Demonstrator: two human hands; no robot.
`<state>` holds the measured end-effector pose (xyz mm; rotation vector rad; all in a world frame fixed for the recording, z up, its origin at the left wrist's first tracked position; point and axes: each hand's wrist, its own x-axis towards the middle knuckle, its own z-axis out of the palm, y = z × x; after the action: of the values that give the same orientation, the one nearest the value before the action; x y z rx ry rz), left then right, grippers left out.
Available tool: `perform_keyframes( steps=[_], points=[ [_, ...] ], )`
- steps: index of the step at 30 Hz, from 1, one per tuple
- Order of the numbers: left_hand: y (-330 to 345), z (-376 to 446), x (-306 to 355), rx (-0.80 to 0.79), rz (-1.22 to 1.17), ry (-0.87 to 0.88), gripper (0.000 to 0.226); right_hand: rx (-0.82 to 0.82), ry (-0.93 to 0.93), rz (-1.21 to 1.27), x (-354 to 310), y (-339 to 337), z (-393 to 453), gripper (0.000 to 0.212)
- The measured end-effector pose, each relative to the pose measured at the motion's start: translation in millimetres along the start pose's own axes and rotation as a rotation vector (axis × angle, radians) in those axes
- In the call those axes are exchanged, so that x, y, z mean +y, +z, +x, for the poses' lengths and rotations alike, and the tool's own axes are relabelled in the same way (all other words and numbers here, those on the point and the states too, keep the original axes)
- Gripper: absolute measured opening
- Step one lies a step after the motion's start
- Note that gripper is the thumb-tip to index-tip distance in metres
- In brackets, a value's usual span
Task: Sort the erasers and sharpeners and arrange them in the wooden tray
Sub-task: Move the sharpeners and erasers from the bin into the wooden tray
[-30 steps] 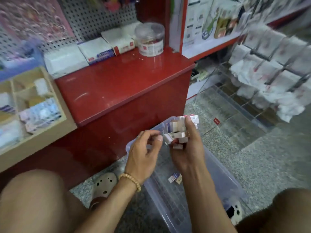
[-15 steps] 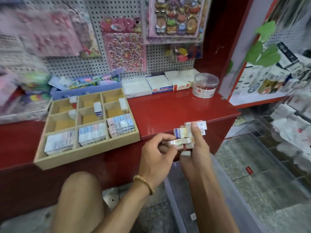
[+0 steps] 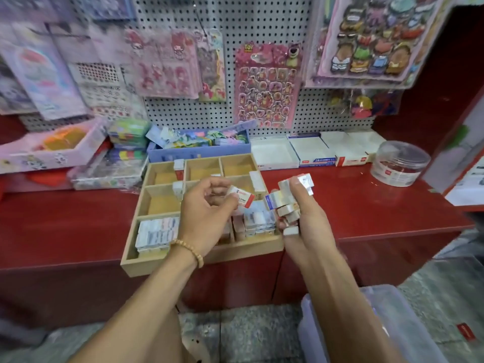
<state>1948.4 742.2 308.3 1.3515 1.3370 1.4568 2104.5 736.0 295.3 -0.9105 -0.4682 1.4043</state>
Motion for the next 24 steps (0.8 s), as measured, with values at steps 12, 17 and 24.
perform_keyframes(
  steps=[12, 17, 24],
  points=[
    [-91, 145, -37, 0.018, 0.372, 0.102, 0.028, -0.056, 0.089, -0.092, 13, 60, 75, 0.036],
    [-114, 183, -65, -0.127, 0.742, 0.072, 0.013, -0.079, 0.106, -0.141, 18, 75, 87, 0.027],
    [-97, 197, -89, -0.134, 0.857, 0.026, 0.015, -0.122, 0.134, -0.140, 21, 79, 93, 0.016]
  ],
)
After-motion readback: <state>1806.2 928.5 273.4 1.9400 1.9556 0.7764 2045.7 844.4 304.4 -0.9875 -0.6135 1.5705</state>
